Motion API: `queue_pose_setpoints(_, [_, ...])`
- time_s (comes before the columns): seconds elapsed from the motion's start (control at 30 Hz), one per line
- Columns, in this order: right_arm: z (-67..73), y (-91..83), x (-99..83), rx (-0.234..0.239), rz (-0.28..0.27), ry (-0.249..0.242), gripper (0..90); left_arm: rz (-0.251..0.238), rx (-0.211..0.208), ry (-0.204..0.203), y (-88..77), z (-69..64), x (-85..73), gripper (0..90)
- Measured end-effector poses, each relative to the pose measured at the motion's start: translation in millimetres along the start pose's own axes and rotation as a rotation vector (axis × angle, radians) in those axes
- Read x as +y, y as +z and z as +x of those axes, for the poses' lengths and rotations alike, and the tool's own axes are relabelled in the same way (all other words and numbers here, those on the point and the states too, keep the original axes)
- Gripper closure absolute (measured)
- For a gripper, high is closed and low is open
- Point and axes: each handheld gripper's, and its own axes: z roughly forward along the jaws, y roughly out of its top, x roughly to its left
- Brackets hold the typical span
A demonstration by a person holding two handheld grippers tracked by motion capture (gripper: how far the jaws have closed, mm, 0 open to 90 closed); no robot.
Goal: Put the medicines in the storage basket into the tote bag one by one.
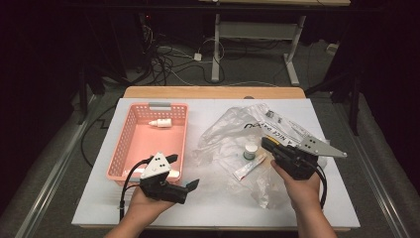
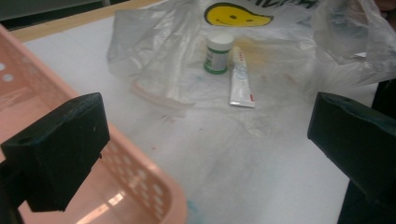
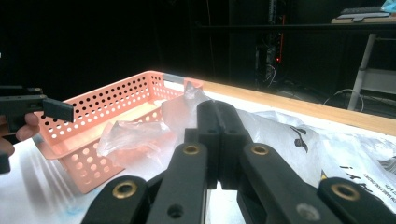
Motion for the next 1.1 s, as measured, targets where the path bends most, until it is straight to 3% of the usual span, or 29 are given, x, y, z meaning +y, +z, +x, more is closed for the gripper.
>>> queue_pose_setpoints(0.43, [-0.6,-0.4,-0.7,-0.002,0.001,0.001,90.0,-0.008,0.102,-0.050,-26.5,34.5,-13.4,0.0])
queue_pose_setpoints(0.77, [-1.1,0.0,-1.5,-0.002,0.003,0.007,90.0,0.003,0.170,-0.099,-36.3,56.9,-22.8,0.0])
queue_pose_setpoints(0.9, [-1.2,-0.1,-1.4,-0.002,0.001,0.006,90.0,-0.004,0.184,-0.116,-39.9,63.2,-17.9,0.0])
queue_pose_setpoints(1.1, [-1.0,0.1,-1.2,-0.001,0.000,0.007,90.0,-0.014,0.214,-0.113,-39.4,71.7,3.1,0.0])
